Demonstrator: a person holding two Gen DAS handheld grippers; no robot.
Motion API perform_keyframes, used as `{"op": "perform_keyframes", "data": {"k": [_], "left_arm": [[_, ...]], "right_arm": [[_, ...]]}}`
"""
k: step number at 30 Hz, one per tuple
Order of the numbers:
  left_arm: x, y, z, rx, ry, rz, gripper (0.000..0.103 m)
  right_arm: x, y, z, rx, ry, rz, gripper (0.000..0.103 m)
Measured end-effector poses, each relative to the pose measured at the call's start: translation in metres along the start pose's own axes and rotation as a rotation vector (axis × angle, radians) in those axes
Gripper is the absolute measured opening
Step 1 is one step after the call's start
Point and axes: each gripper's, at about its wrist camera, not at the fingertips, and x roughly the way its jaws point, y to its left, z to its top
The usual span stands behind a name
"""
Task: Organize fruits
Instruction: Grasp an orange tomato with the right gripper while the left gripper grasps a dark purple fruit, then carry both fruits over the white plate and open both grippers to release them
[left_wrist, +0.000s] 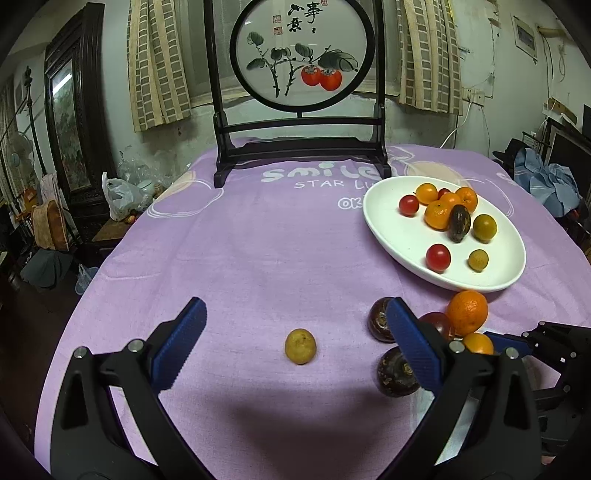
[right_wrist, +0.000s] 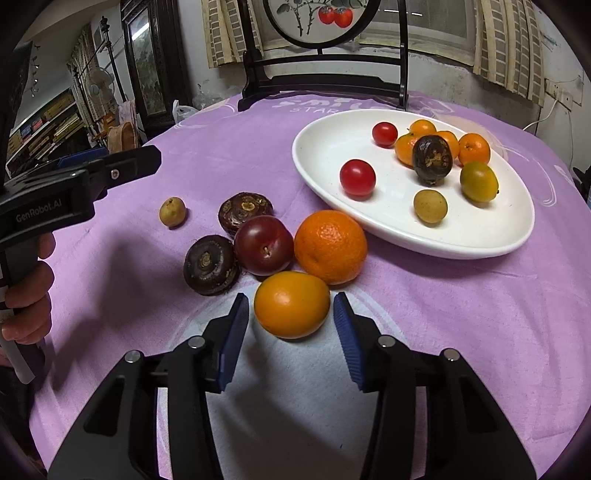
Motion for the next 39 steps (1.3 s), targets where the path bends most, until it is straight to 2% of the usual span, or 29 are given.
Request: {"op": "perform_keyframes", "data": {"k": [2,8,9,12,14,15,17,20,26,33,36,39], "left_arm": [[0.0,0.001,0.0,-0.005,0.002,0.001,0.099],[0.003,0.002,0.0,-0.007,0.018,-0.007,0.099],[0.004,0.001,-0.001,-0.005,0.028,-0.025,0.099],[0.005,-0.011,-0.007,0.053,0.073,-0.153,0.099],[0.002,-0.03,-0.016,0.143,0.059,-0.173,0.098],[0.002,-0.037,-0.02,0.177,0.057,-0.177,0.096],[0.006,-0.054,-0.029,0.249,0.088,-0.211,0.082],[0.014,-0.063,-0.036,0.281,0.129,-0.233,0.068],[0.027,-0.061,-0.041,0.263,0.185,-0.26,0.058],[0.034,-0.062,-0.043,0.265,0.207,-0.257,0.053],[0.036,-0.063,-0.044,0.271,0.215,-0.269,0.046],[0.035,-0.066,-0.045,0.283,0.213,-0.265,0.045]], "right_arm": [[0.0,-0.001,0.0,0.005,-0.002,0.002,0.042],[-0.015,-0.006,0.004,0.035,-0.037,0.029,0.042],[-0.021,-0.009,0.005,0.047,-0.06,0.03,0.042],[-0.029,-0.017,0.007,0.072,-0.089,0.009,0.042],[-0.029,-0.026,0.007,0.104,-0.085,-0.001,0.042],[-0.028,-0.031,0.007,0.128,-0.079,0.0,0.042],[-0.027,-0.038,0.006,0.16,-0.069,0.006,0.042],[-0.027,-0.043,0.006,0.187,-0.064,0.012,0.042],[-0.03,-0.041,0.005,0.179,-0.071,0.007,0.042],[-0.032,-0.041,0.006,0.181,-0.075,0.006,0.042],[-0.032,-0.042,0.007,0.183,-0.078,0.006,0.042],[-0.032,-0.043,0.007,0.183,-0.08,0.006,0.042]]}}
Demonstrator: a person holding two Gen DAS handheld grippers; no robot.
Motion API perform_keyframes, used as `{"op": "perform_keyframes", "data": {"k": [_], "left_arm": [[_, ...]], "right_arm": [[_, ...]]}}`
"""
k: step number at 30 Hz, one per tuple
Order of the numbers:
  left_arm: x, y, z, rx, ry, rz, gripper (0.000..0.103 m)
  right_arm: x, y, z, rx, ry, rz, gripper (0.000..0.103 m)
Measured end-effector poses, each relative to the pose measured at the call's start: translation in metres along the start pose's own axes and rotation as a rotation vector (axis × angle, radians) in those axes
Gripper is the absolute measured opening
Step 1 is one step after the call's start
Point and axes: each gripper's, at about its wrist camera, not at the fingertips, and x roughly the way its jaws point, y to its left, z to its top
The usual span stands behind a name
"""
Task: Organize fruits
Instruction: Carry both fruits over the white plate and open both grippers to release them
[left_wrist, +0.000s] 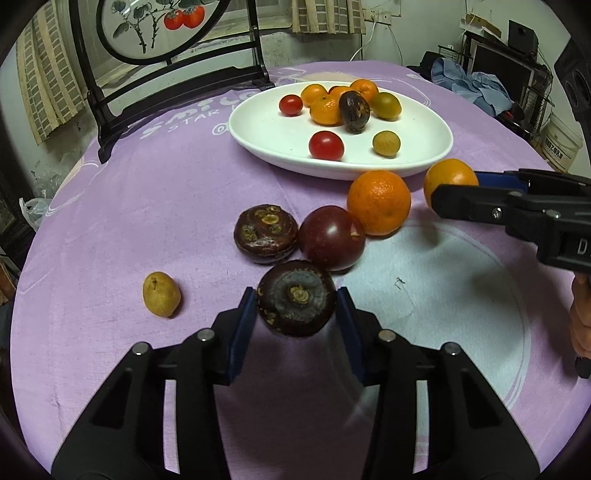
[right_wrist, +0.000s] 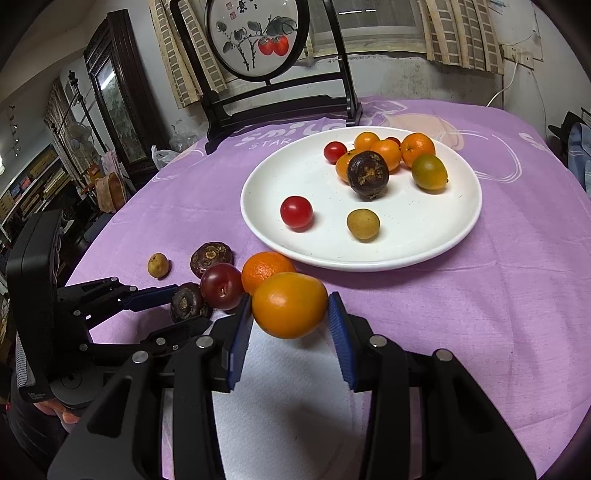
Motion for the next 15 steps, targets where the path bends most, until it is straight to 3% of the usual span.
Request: {"op": "perform_keyframes", "data": {"k": [7,12,13,15], "left_arm": [[-0.006,0.004,0.001,-0.023,-0.003,-0.01,0.045],[-0.025,0.013,0.004,-0.071,-0.054,-0.064,0.045],[-0.031,0.014,0.006,-0.082,-0.08,-0.069,0.045],[-0.04,0.016,0.011,-0.099,-0.137,-0.041,0.045]], "right_arm": [[-0.001,0.0,0.001,-0.005,0.001,0.009,0.042],[-0.005,0.017,-0.001,-0.076,-0.012,0.103,0.042],[-0.009,0.018,0.001,-0.082,-0.039,0.113,0.042],[-0.019,0.009,0.01,-0.04,-0.148,0.053,0.042]]}}
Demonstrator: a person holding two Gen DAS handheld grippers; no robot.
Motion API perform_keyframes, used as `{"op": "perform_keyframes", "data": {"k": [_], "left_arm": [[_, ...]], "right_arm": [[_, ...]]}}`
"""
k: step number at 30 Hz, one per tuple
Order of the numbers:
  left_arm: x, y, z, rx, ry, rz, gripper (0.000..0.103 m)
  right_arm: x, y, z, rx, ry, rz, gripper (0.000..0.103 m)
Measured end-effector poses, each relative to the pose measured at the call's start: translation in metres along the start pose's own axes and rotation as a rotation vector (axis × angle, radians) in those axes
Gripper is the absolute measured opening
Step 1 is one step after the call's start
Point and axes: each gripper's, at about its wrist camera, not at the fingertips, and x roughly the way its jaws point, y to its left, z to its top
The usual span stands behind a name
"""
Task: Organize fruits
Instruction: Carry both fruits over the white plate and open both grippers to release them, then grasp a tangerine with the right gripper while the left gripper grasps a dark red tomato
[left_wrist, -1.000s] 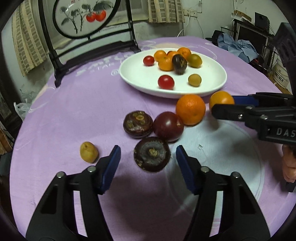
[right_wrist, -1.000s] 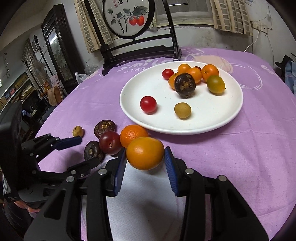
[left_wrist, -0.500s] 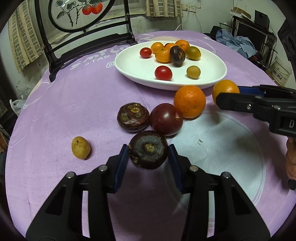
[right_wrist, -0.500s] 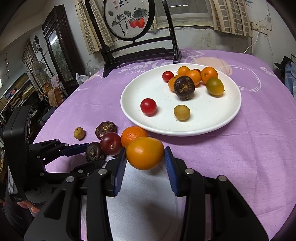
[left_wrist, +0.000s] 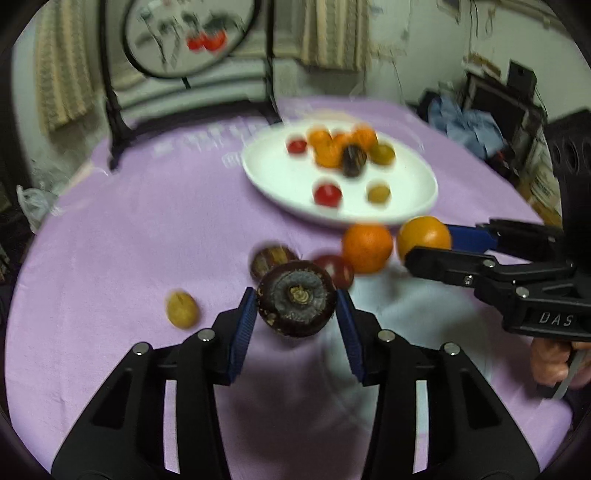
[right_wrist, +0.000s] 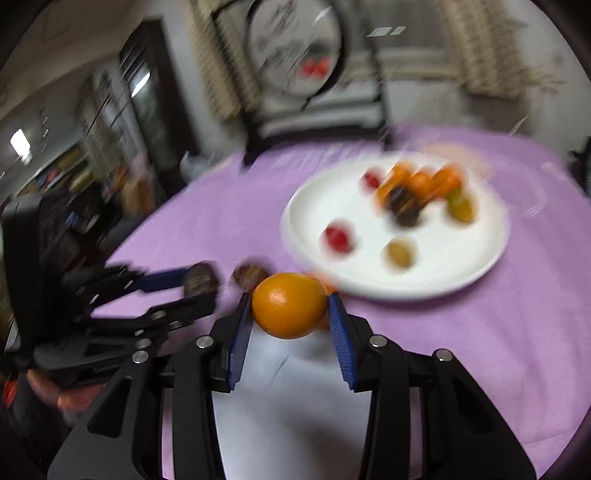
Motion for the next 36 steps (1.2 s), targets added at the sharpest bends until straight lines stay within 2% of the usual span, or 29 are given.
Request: {"op": "perform_keyframes", "data": {"k": [3,6,10,15,18,19,20,22,25,28,32,36], "left_arm": [[-0.001,0.003,0.021,-0.052,-0.054,0.019,0.045],[0.012,0.002,0.048,-0.095,-0.067,-0.002,0.045],[0.047,-0.007,0.077,-0.136,-0.038,0.003,0.045],[0.074,-0.016,0.09,-0.128,-0.015,0.032,0.045],[0.087,-0.013,0.093,-0.166,0.018,0.037,0.045],[0.085,-0.011,0.092,-0.174,0.02,0.037,0.054],[0.08,-0.01,0.09,-0.171,0.013,0.034,0.068],[0.057,-0.009,0.088,-0.153,-0.052,0.066,0.078],[0.025,-0.002,0.086,-0.161,-0.124,0.09,0.089],[0.0,0.013,0.074,-0.216,-0.165,0.11,0.095],[-0.012,0.036,0.051,-0.295,-0.16,0.155,0.095],[-0.02,0.05,0.035,-0.32,-0.152,0.18,0.095]], "right_arm": [[-0.002,-0.023,0.014,0.058,-0.094,-0.088,0.042],[0.012,-0.054,0.024,0.126,-0.1,-0.143,0.042],[0.028,-0.079,0.027,0.178,-0.074,-0.168,0.042],[0.031,-0.085,0.031,0.178,-0.078,-0.168,0.042],[0.031,-0.085,0.03,0.182,-0.081,-0.164,0.045],[0.029,-0.083,0.031,0.186,-0.083,-0.172,0.047],[0.027,-0.082,0.032,0.185,-0.09,-0.174,0.053],[0.014,-0.075,0.033,0.166,-0.132,-0.168,0.059],[0.0,-0.058,0.031,0.13,-0.154,-0.13,0.059],[0.0,-0.044,0.026,0.132,-0.126,-0.06,0.059],[0.008,-0.024,0.013,0.163,-0.047,0.043,0.059],[0.016,-0.01,0.003,0.172,0.015,0.059,0.059]]}}
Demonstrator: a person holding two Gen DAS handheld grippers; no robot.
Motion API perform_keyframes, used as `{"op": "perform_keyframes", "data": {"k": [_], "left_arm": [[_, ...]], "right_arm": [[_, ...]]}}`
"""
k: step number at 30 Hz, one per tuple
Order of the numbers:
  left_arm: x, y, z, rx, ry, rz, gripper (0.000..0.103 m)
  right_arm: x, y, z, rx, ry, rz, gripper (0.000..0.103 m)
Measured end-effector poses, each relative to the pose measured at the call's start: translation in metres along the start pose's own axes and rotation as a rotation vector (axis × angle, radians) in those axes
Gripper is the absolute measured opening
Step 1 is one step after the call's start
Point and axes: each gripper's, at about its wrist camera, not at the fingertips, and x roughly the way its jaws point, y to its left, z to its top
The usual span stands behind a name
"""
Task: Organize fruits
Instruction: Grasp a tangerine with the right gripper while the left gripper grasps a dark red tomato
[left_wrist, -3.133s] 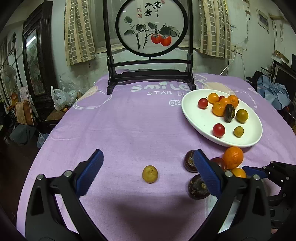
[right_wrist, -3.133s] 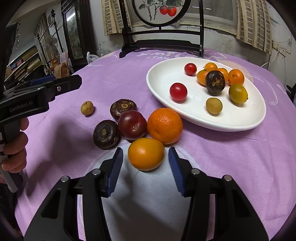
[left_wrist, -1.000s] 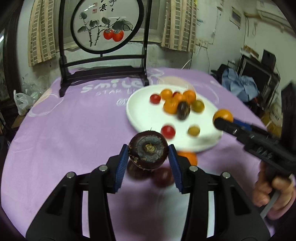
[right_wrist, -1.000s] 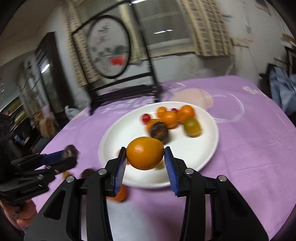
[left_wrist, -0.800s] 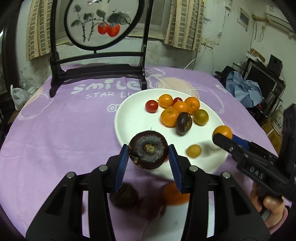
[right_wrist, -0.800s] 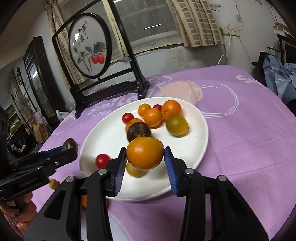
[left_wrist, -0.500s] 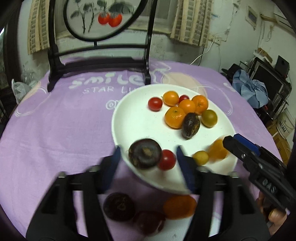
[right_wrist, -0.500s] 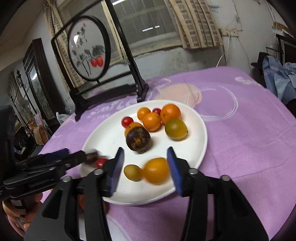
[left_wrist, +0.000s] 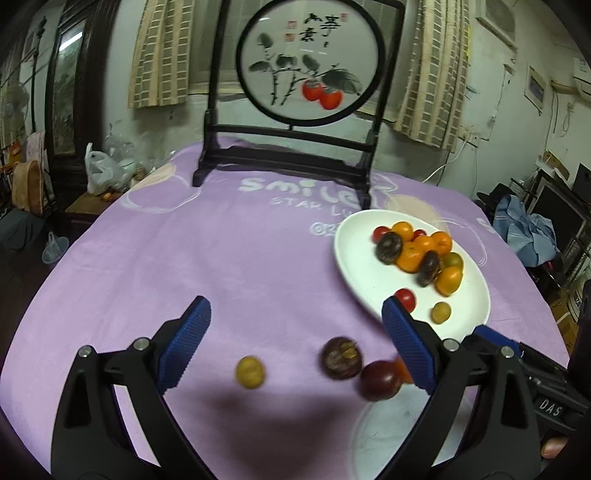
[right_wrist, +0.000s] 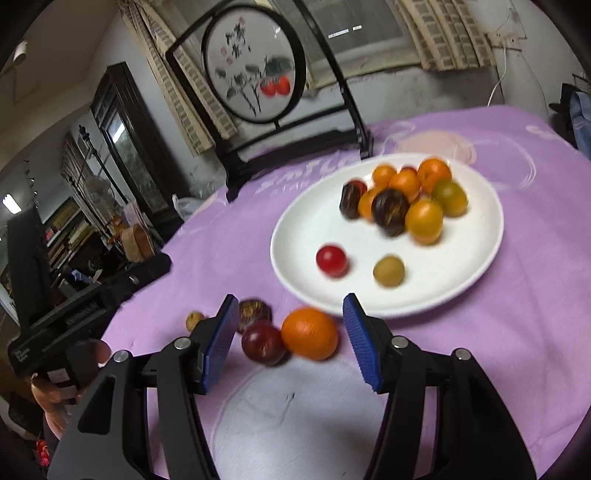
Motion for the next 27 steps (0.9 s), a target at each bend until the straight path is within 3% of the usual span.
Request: {"op": "perform_keyframes", "data": {"k": [5,13,24,27], "left_arm": [[-0.013,0.013,-0.004,-0.036,-0.008,-0.014,0.096],[-0.021,0.0,-0.009,0.017,-0.024,-0.023,0.097],[-0.021,-0.003,-0.01,0.03,-0.02,-0.014,0.097],[-0.022,-0.001,-0.01,0.023,-0.02,-0.017,0.097]], "right_arm": [[0.009,-0.001,-0.009,0.023,0.049,-0.038,0.059],[0.029,-0.007,-0.013,0.054,0.107,-0.053,0.059],[0.044,-0.008,-0.007,0.097,0.122,-0.07,0.059],[0.047,-0.008,-0.008,0.103,0.131,-0.074,0.051]]}}
